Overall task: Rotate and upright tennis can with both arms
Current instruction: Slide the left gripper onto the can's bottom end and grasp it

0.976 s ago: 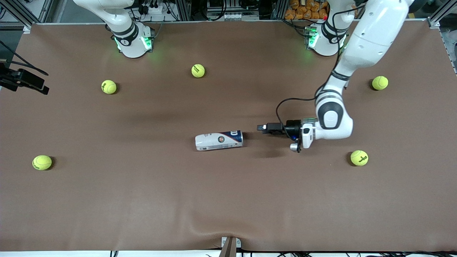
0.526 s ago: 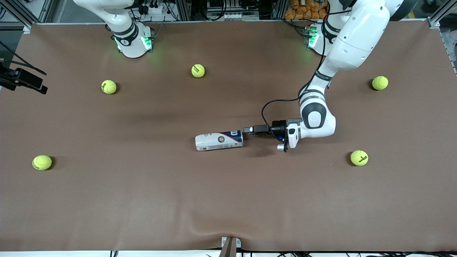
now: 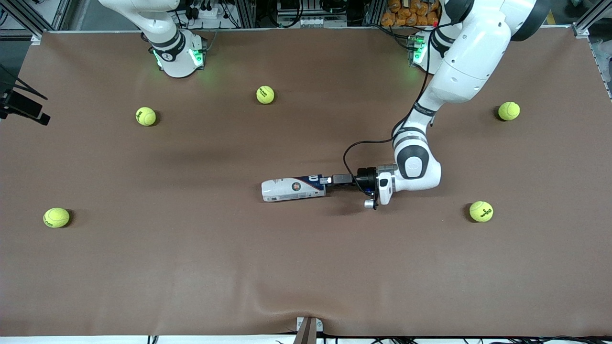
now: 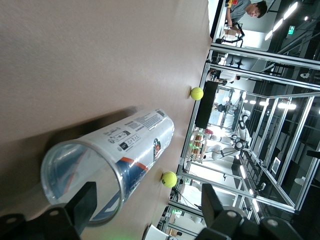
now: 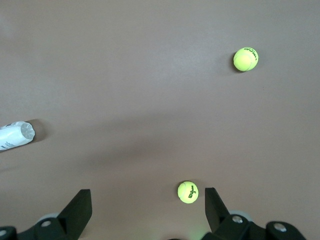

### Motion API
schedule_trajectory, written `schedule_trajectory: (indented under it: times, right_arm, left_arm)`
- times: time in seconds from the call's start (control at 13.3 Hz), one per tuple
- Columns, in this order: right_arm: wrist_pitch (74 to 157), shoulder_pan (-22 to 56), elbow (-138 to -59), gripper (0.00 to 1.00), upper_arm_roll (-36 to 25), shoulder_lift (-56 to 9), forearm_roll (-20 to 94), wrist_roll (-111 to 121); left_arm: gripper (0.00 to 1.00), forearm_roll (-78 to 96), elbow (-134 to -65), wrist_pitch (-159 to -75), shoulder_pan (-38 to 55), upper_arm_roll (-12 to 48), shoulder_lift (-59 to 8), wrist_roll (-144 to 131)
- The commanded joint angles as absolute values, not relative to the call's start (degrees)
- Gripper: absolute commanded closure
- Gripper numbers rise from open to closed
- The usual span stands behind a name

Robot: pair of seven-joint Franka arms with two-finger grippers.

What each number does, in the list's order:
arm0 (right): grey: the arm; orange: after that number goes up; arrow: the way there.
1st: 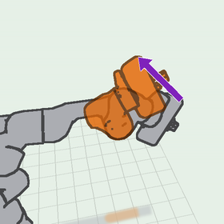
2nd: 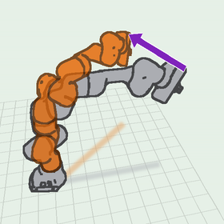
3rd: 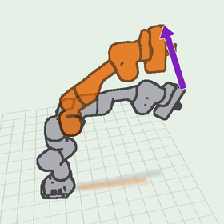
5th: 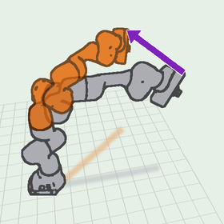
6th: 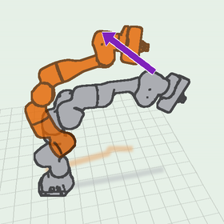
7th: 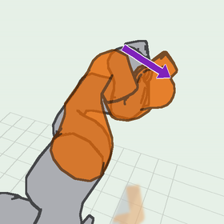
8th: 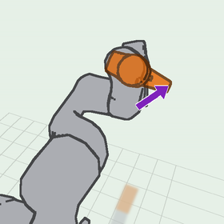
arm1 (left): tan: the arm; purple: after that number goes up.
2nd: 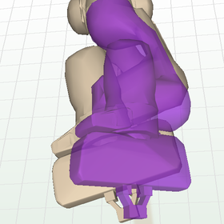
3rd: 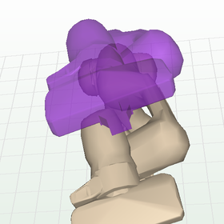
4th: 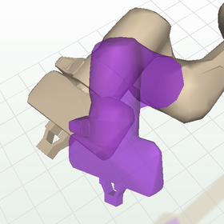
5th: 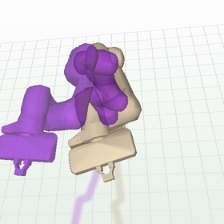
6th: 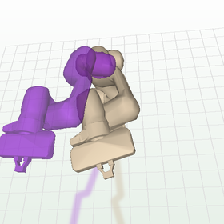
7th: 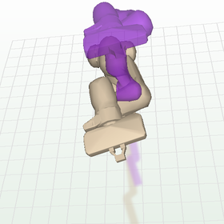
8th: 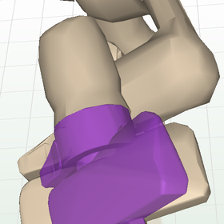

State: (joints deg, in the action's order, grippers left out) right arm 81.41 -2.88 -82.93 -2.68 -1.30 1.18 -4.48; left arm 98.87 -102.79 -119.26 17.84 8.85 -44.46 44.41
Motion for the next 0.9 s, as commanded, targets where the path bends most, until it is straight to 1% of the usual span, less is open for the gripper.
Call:
schedule_trajectory:
  times: [0.0,0.08,0.23,0.3,0.83]
  right_arm:
    - [79.81,-3.25,-82.71,0.0,-2.11,-0.53,2.2,-5.01]
    - [79.02,-3.25,-82.71,0.0,-2.11,-0.53,2.2,-5.18]
    - [79.01,-3.34,-82.71,0.0,-2.11,-0.53,2.2,-5.19]
    - [79.01,-3.25,-82.71,0.0,-2.02,-0.53,2.2,-5.19]
    - [78.93,-2.55,-82.71,0.0,-2.02,-0.53,2.2,-5.36]
  left_arm:
    - [0.21,100.81,-100.11,-120.15,18.81,8.7,-46.4,44.91]
    - [0.39,100.64,-100.02,-120.15,18.81,8.7,-46.49,44.91]
    - [0.87,100.28,-100.02,-120.06,18.55,8.7,-46.49,44.65]
    - [1.0,100.11,-100.02,-120.06,18.54,8.7,-46.67,44.82]
    - [1.0,99.84,-98.97,-119.36,18.02,8.79,-46.06,44.47]
